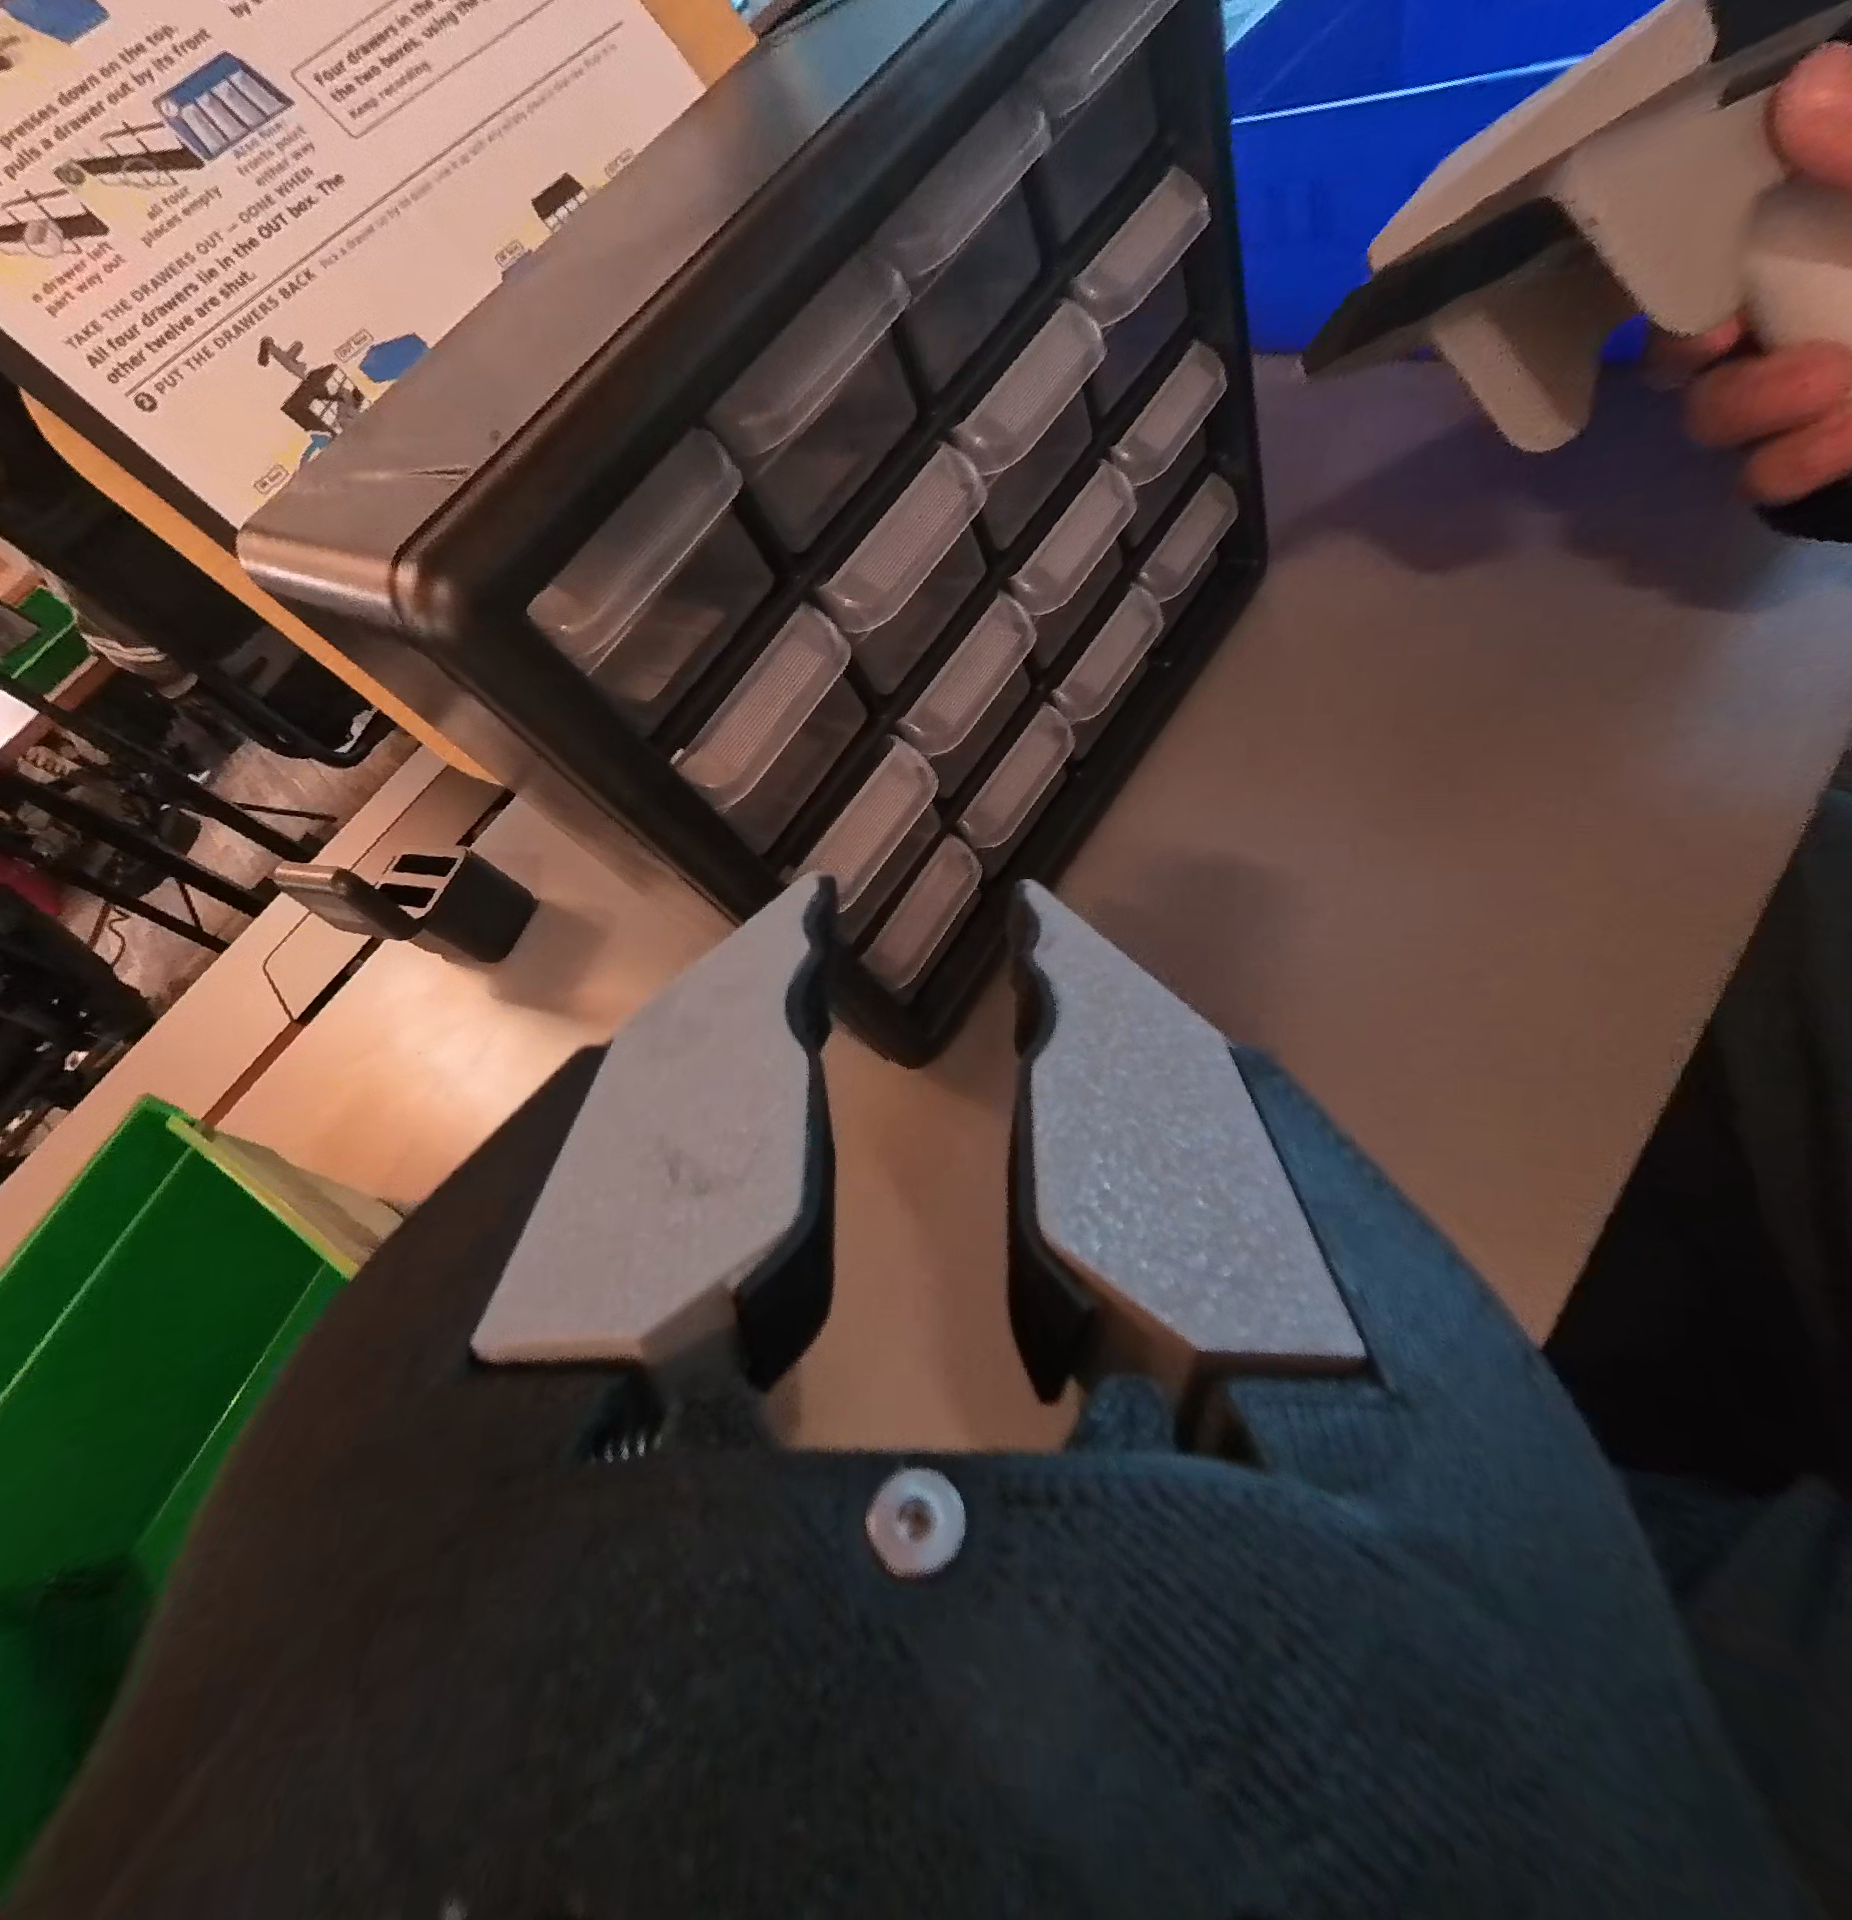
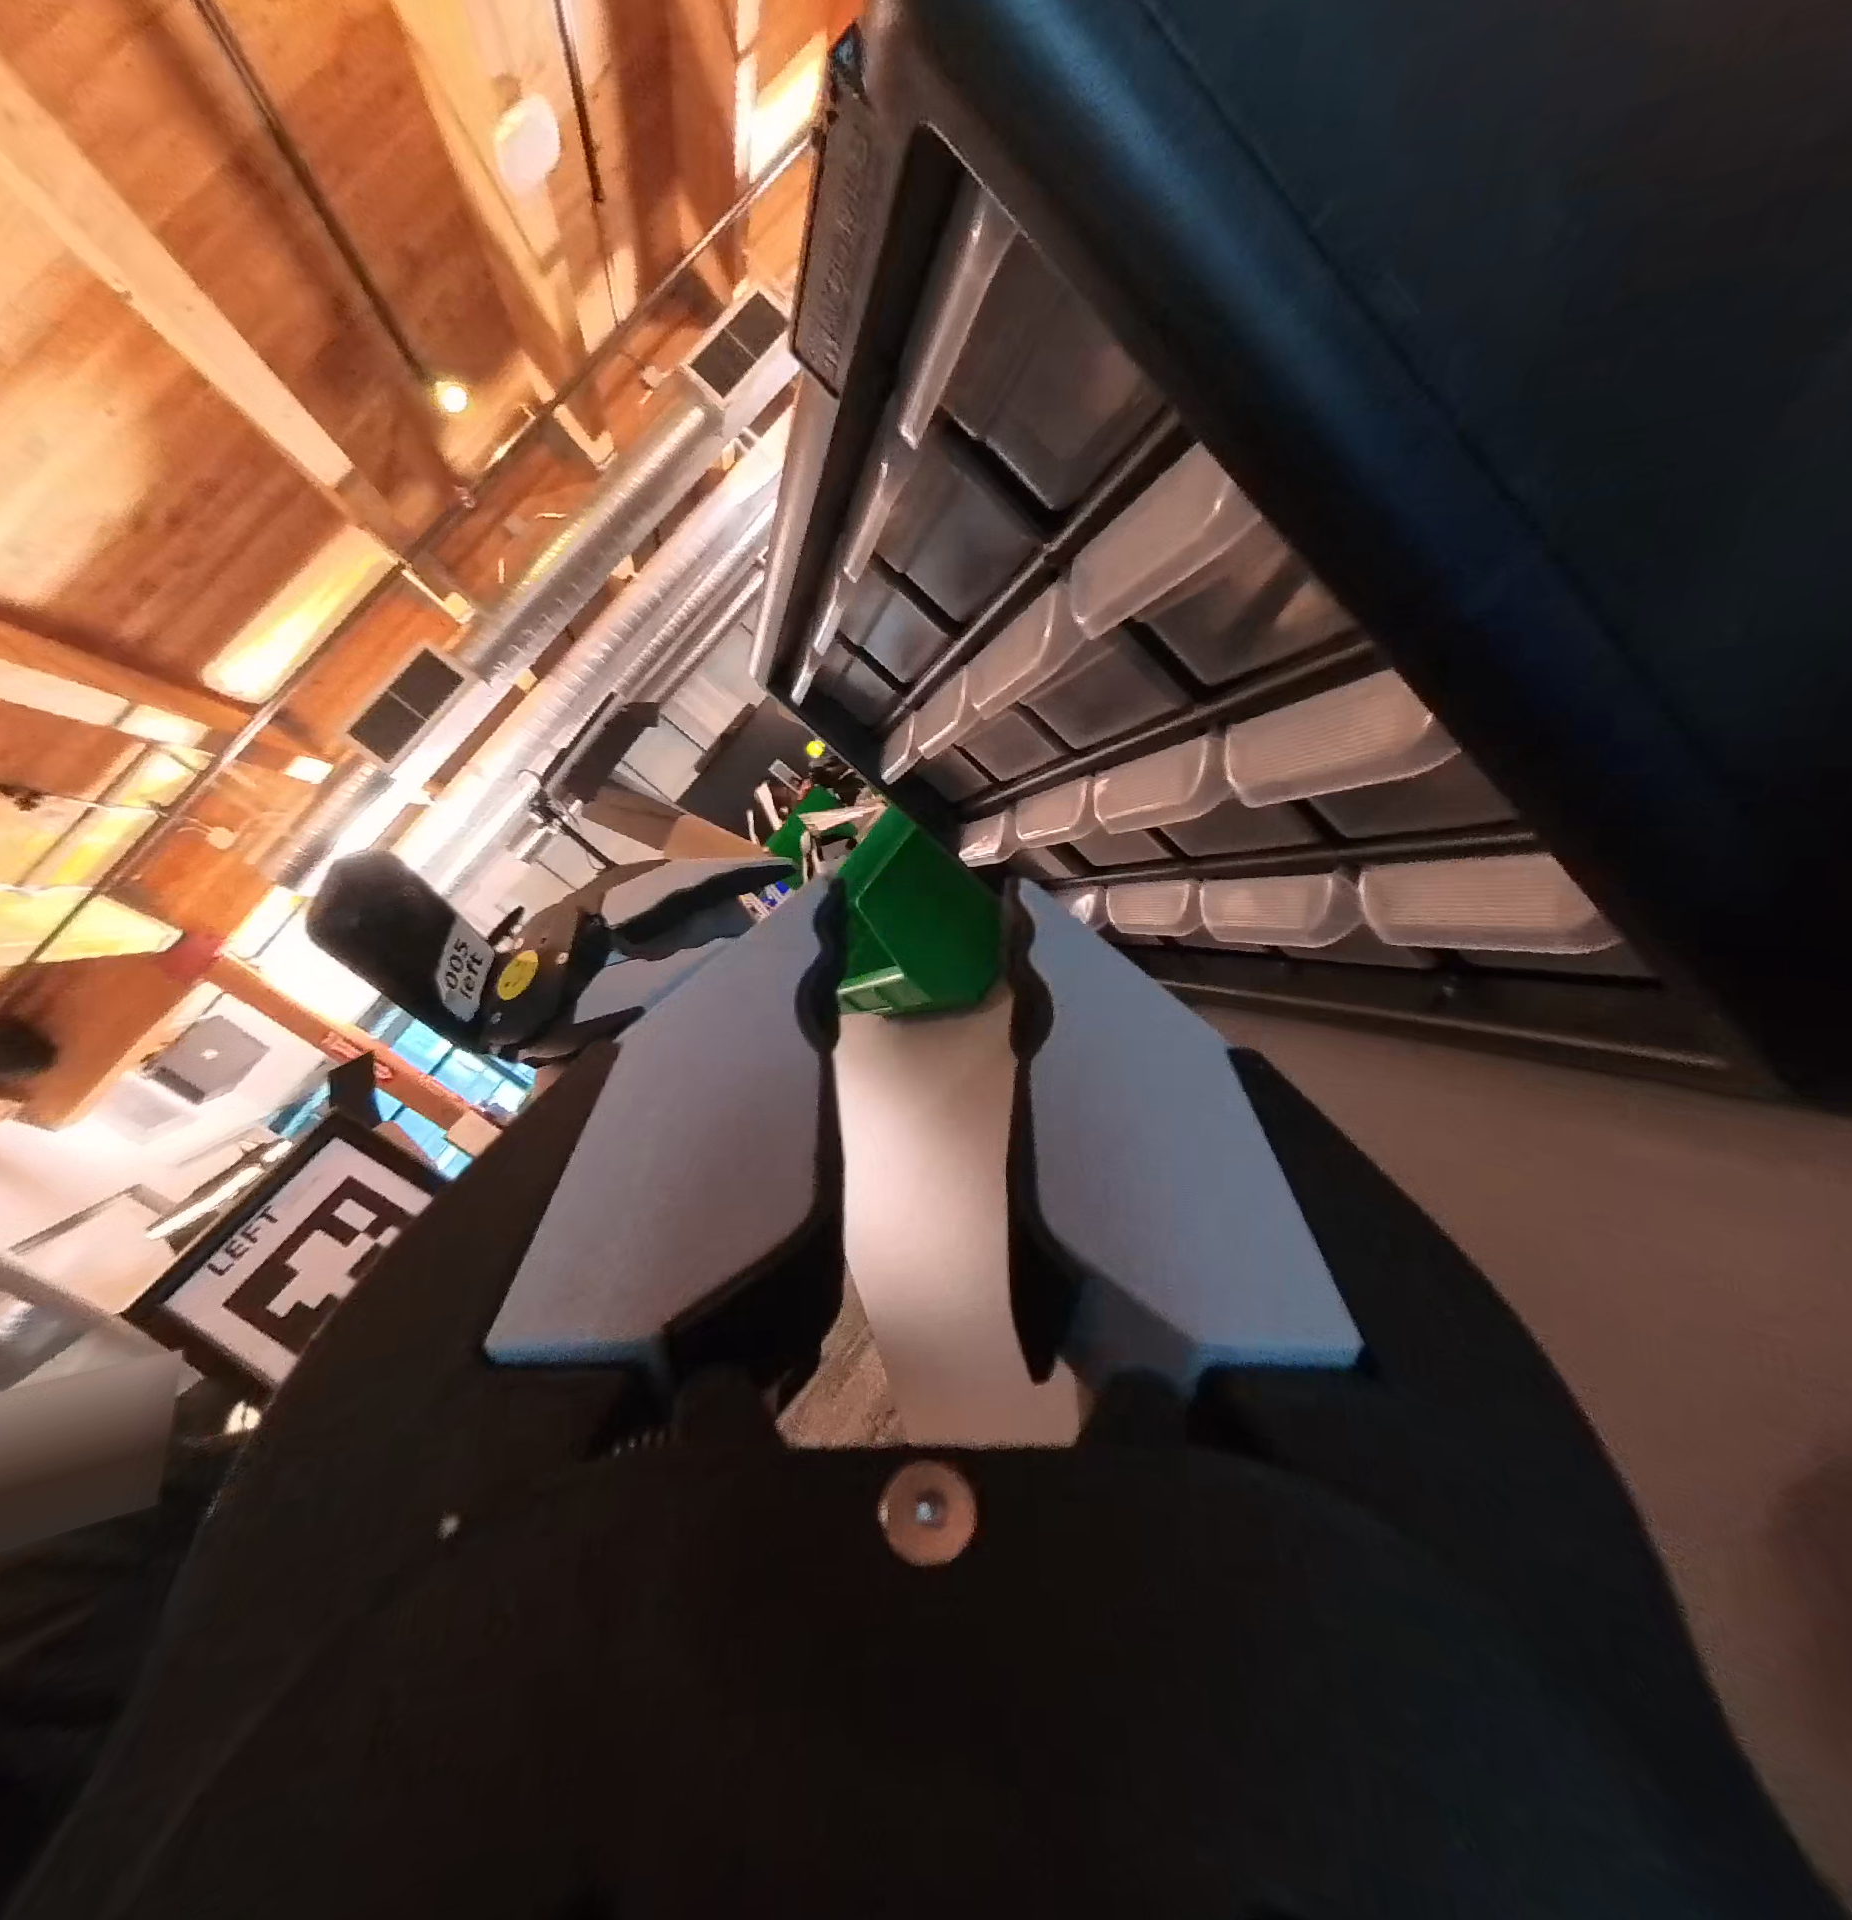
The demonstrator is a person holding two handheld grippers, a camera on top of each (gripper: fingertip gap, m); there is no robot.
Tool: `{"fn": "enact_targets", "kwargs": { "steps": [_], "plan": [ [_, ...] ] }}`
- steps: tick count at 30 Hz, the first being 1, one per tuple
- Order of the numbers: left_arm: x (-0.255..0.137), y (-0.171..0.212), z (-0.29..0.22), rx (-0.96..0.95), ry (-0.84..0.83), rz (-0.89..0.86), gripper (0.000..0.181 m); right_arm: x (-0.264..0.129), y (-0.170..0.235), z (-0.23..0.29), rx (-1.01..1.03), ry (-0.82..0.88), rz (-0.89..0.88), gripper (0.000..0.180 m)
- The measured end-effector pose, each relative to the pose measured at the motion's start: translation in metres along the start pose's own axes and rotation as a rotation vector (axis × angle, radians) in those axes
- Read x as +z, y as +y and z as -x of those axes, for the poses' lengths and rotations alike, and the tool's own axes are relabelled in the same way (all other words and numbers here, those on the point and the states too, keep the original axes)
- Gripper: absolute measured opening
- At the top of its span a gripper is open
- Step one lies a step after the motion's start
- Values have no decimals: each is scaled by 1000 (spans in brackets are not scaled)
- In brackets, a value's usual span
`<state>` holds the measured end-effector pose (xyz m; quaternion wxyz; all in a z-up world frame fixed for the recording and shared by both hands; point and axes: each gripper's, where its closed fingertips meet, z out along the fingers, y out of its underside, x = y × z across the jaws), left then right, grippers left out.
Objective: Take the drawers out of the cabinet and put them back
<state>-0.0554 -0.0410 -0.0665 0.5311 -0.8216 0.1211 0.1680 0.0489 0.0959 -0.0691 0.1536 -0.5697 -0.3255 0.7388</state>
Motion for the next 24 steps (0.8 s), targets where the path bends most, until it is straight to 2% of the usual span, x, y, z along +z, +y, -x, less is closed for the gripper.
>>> {"fn": "enact_targets", "kwargs": {
  "steps": [4, 10, 22, 24],
  "plan": [
    [-2, -1, 4, -13, -4, -11, 30, 1, 1, -12, -58, 92, 2, 33],
    [-6, 1, 7, -12, -12, -11, 30, 11, 11, -22, -78, 130, 69, 41],
    [-36, 21, 29, -46, -103, 18, 31, 8, -18, -50, 3, 186, -91, 36],
    [-42, 23, 33, -55, -116, 16, 31, 10, -18, -53, 19, 184, -110, 29]
  ]
}}
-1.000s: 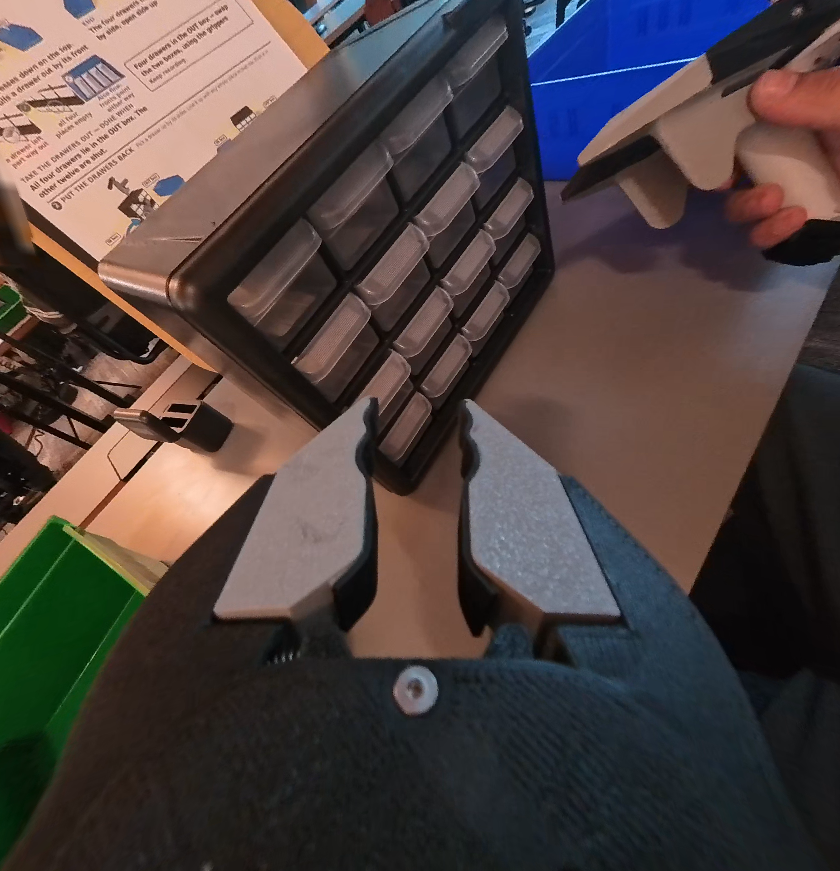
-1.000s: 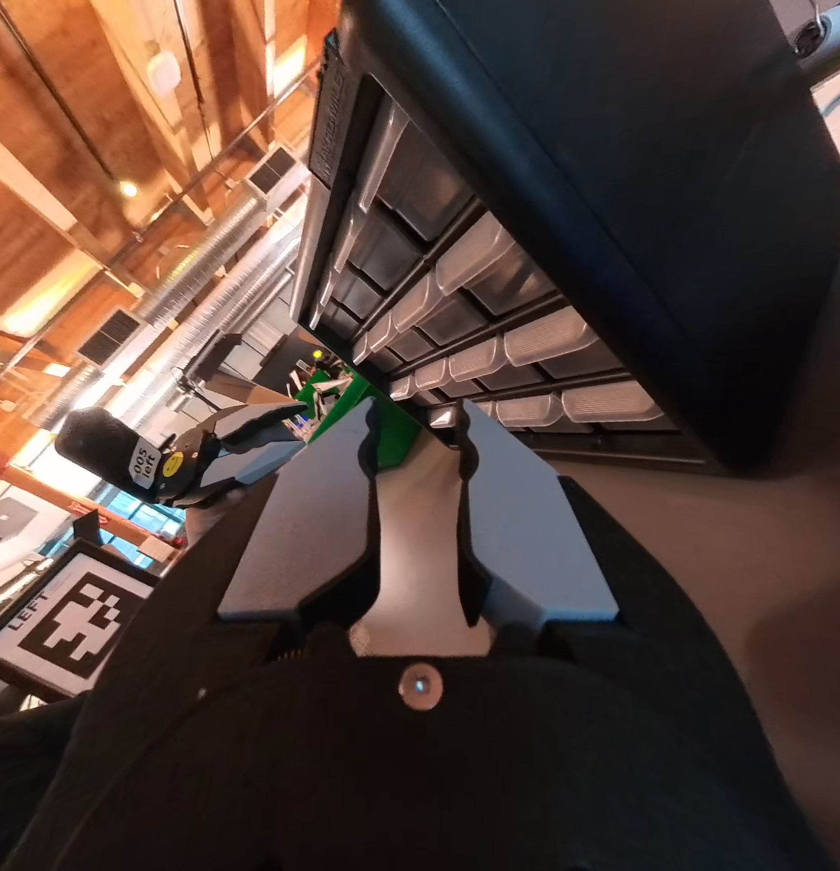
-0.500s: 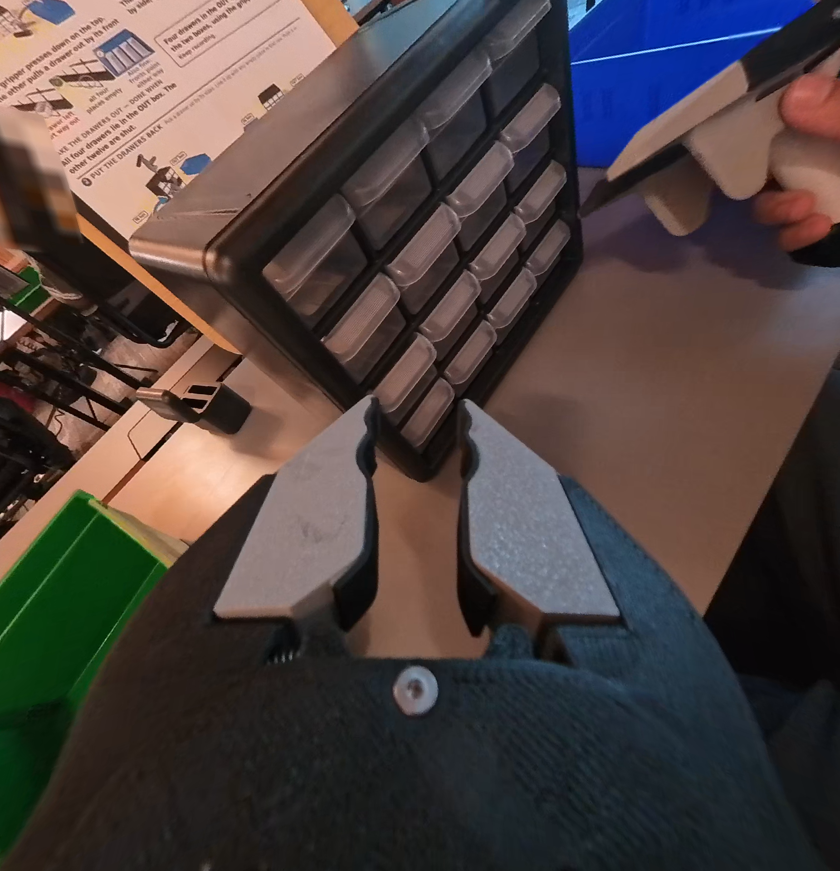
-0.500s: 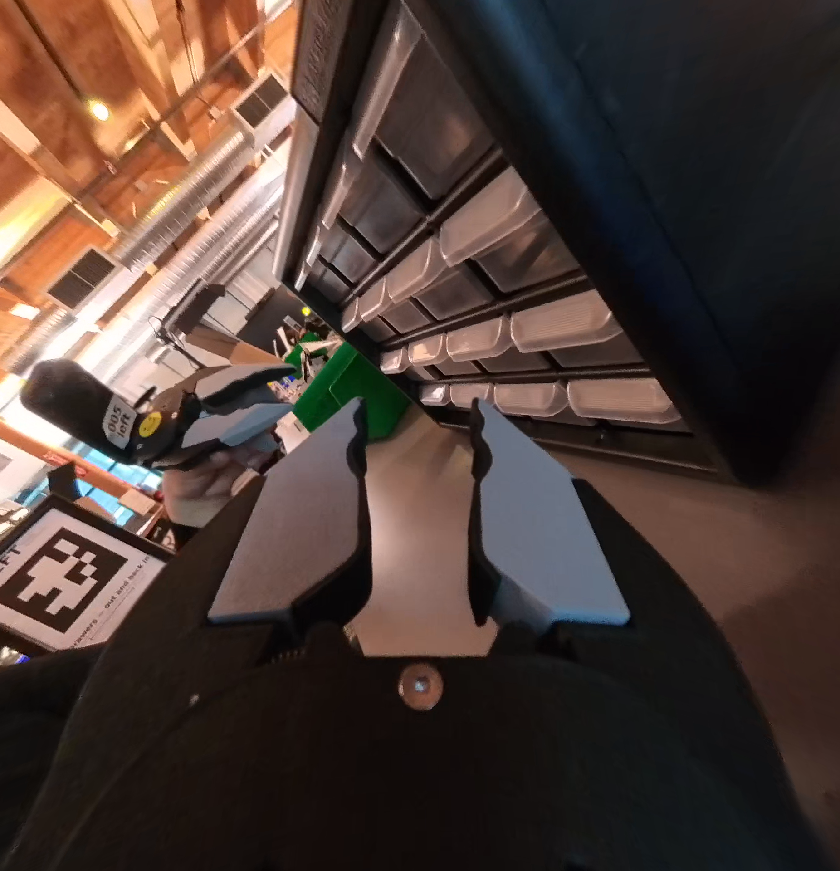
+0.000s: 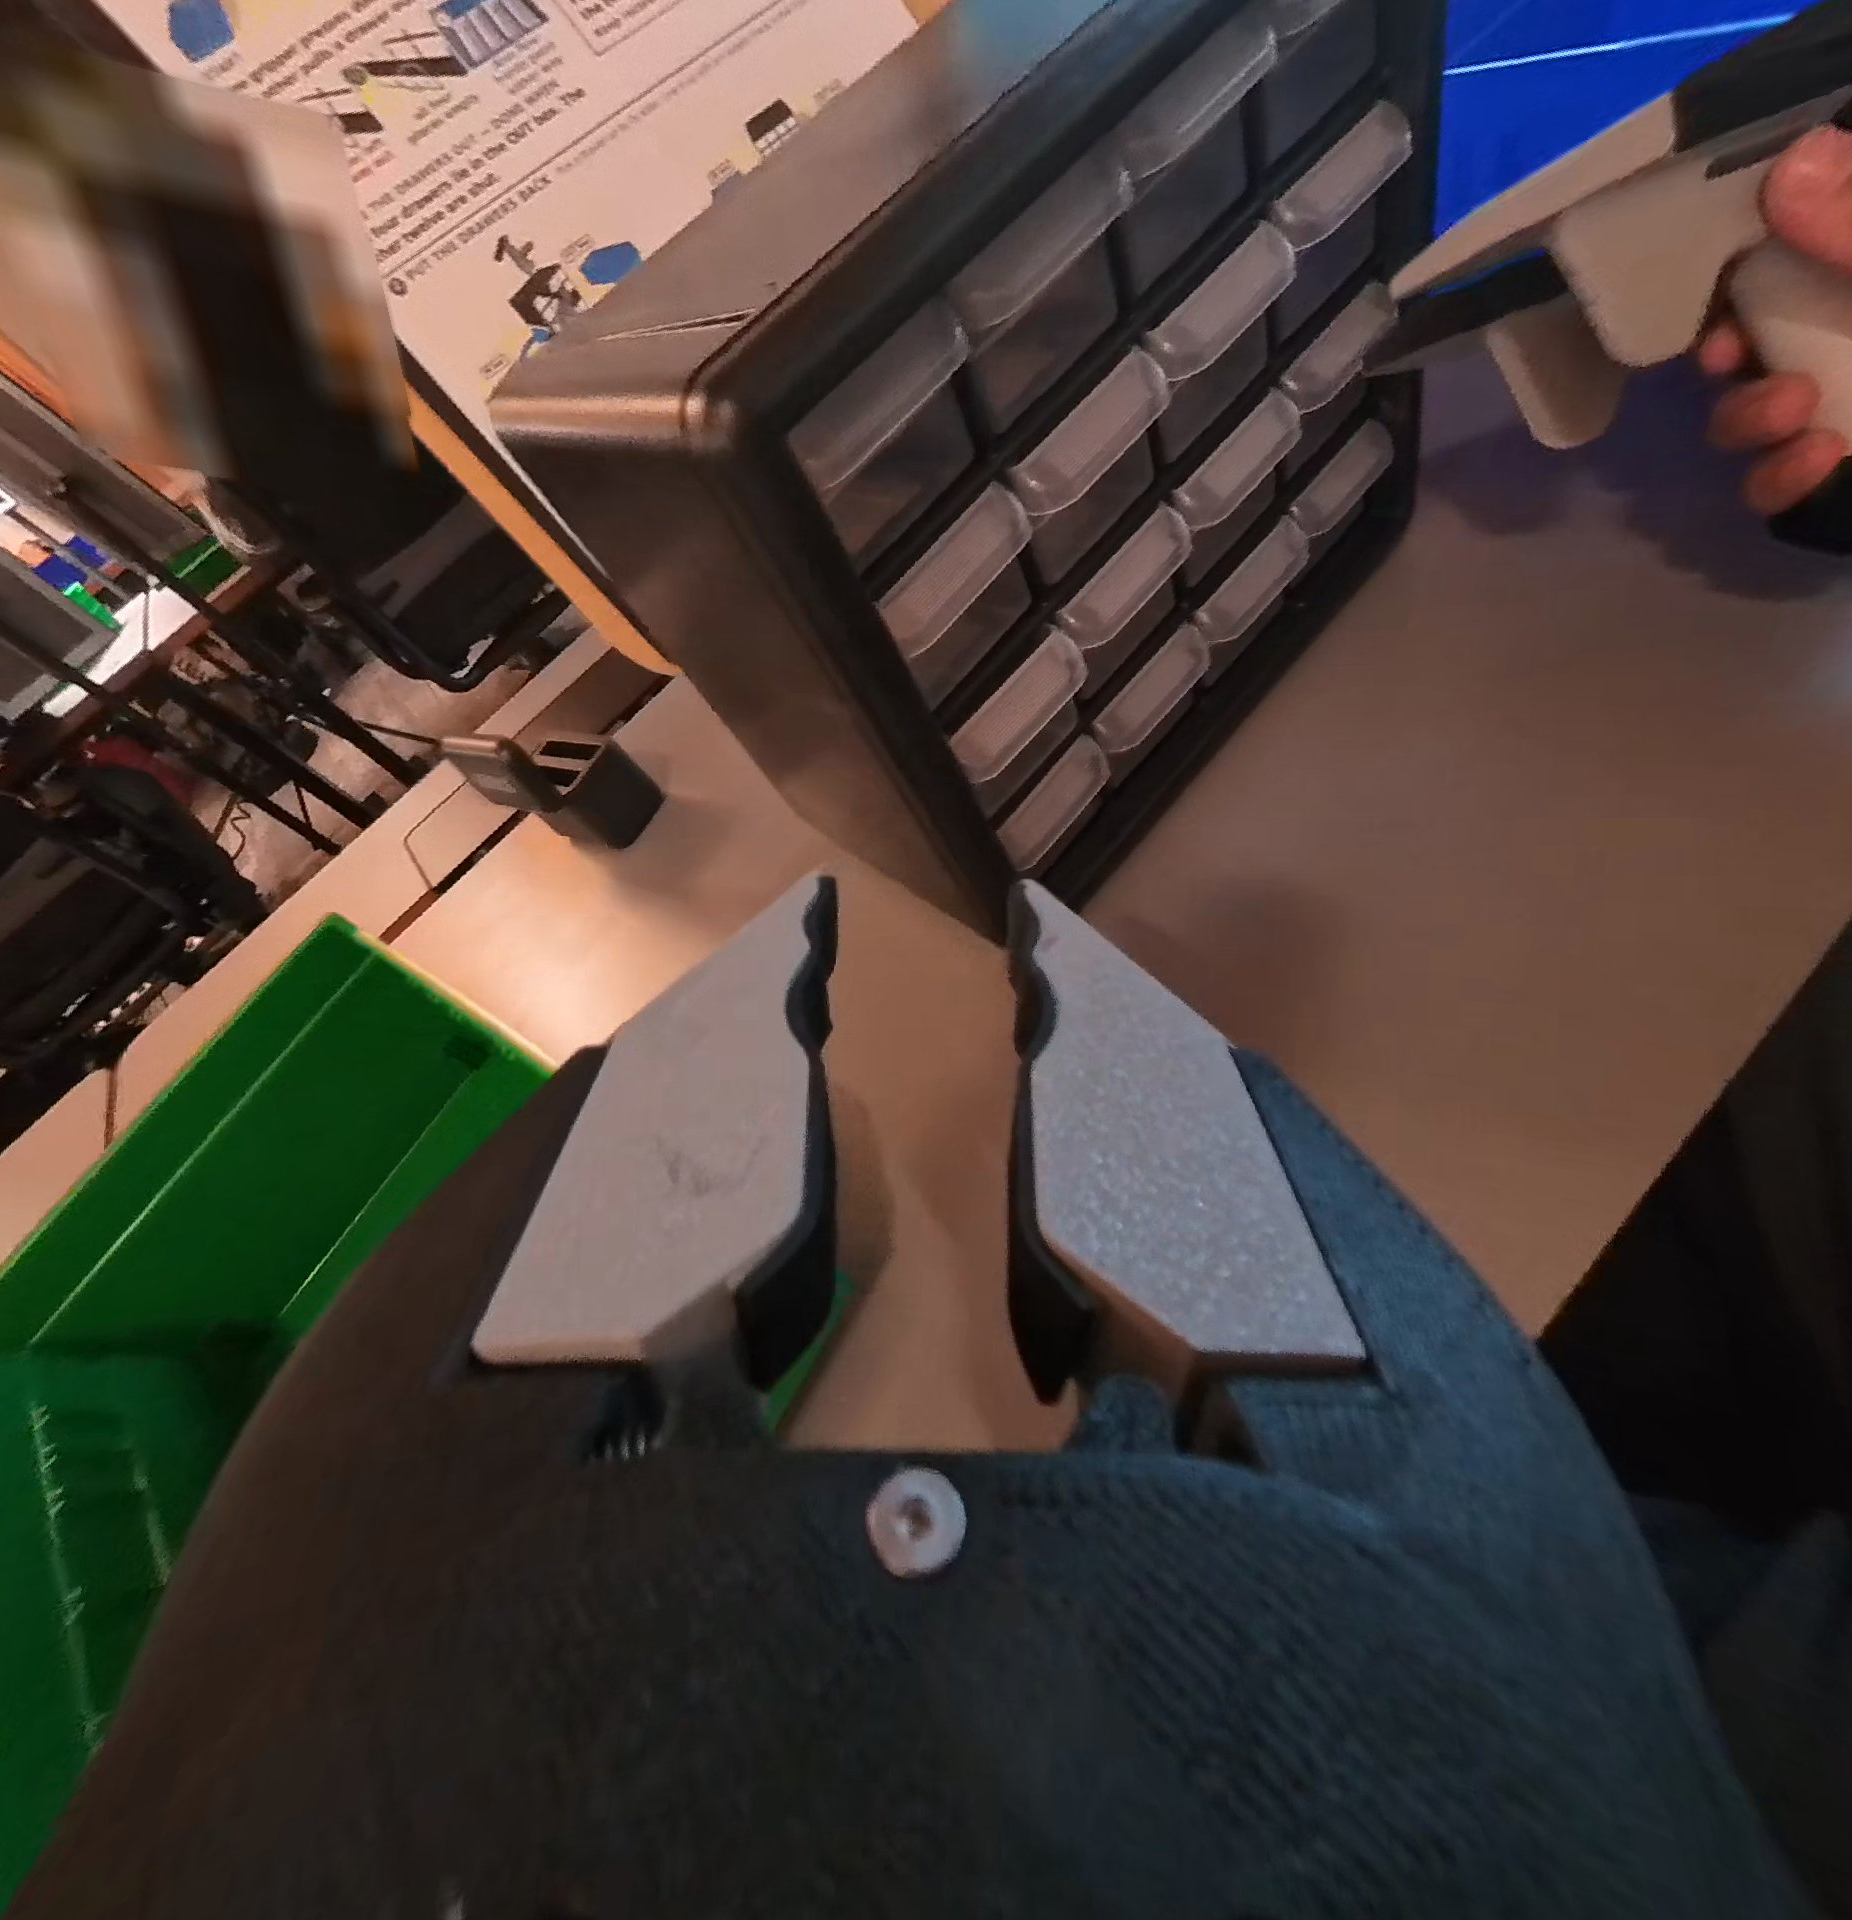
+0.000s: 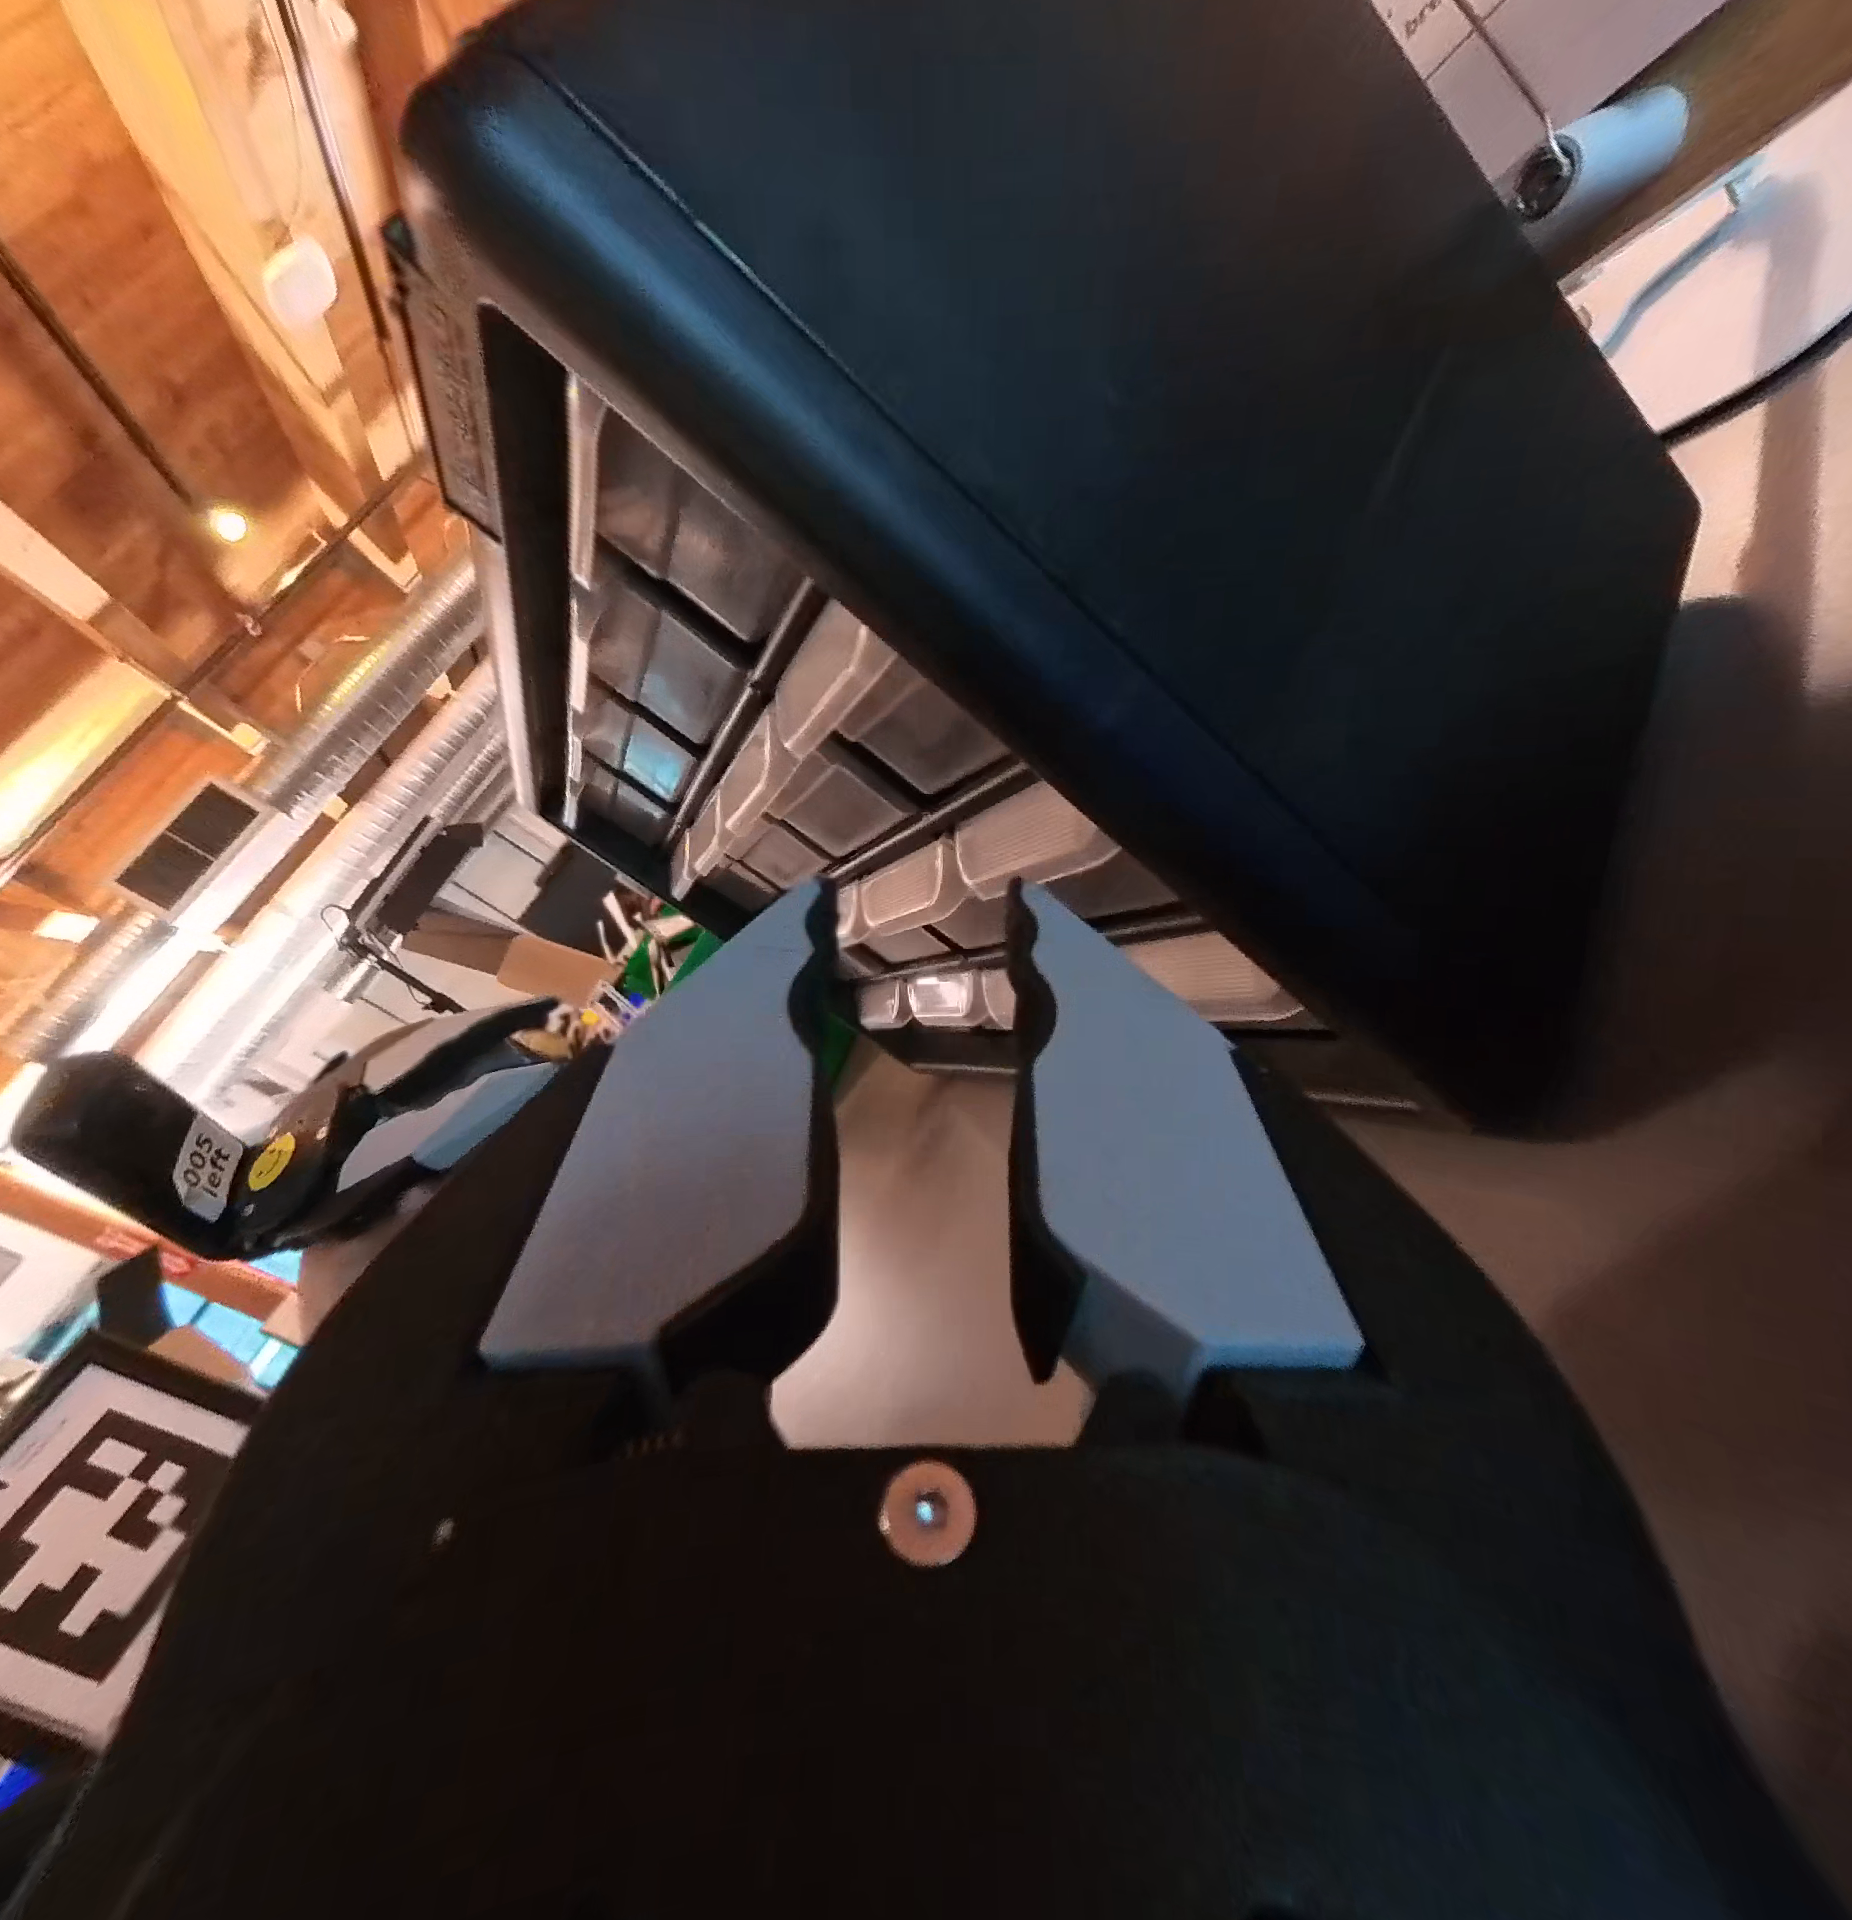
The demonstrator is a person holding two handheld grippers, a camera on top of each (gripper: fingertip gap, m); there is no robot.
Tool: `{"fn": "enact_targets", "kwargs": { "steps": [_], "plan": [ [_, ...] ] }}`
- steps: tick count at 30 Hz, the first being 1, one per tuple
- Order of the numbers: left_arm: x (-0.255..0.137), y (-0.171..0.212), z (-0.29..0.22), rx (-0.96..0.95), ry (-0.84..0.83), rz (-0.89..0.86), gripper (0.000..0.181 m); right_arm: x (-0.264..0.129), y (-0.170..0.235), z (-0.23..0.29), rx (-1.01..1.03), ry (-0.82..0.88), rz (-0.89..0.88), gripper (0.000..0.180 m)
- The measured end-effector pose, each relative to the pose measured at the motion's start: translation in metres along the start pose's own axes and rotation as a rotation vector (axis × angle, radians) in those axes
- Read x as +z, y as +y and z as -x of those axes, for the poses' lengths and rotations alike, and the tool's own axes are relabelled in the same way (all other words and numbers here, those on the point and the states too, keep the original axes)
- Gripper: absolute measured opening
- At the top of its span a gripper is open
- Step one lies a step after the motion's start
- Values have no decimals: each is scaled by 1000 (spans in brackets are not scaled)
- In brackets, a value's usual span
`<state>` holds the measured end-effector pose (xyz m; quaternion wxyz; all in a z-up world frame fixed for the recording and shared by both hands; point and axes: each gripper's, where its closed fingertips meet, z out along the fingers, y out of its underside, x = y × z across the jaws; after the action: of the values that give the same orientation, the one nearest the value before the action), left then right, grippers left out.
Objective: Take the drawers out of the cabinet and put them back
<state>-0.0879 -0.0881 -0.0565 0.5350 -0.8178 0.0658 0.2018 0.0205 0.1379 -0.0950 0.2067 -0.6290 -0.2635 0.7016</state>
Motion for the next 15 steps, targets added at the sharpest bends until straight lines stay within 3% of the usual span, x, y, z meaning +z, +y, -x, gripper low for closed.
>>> {"fn": "enact_targets", "kwargs": {
  "steps": [8, 10, 11, 15],
  "plan": [
    [-12, 7, 6, -2, -28, 10, 31, 13, 10, -3, 30, -31, 35, 5],
    [-14, 7, 7, -1, -32, 8, 31, 16, 16, -3, 41, -40, 78, 13],
    [-15, 7, 8, -3, -34, 7, 31, 17, 19, -5, 49, -34, 99, 26],
    [-17, 7, 11, -11, -42, 1, 31, 13, 13, -10, 59, -38, 42, 16]
  ]
}}
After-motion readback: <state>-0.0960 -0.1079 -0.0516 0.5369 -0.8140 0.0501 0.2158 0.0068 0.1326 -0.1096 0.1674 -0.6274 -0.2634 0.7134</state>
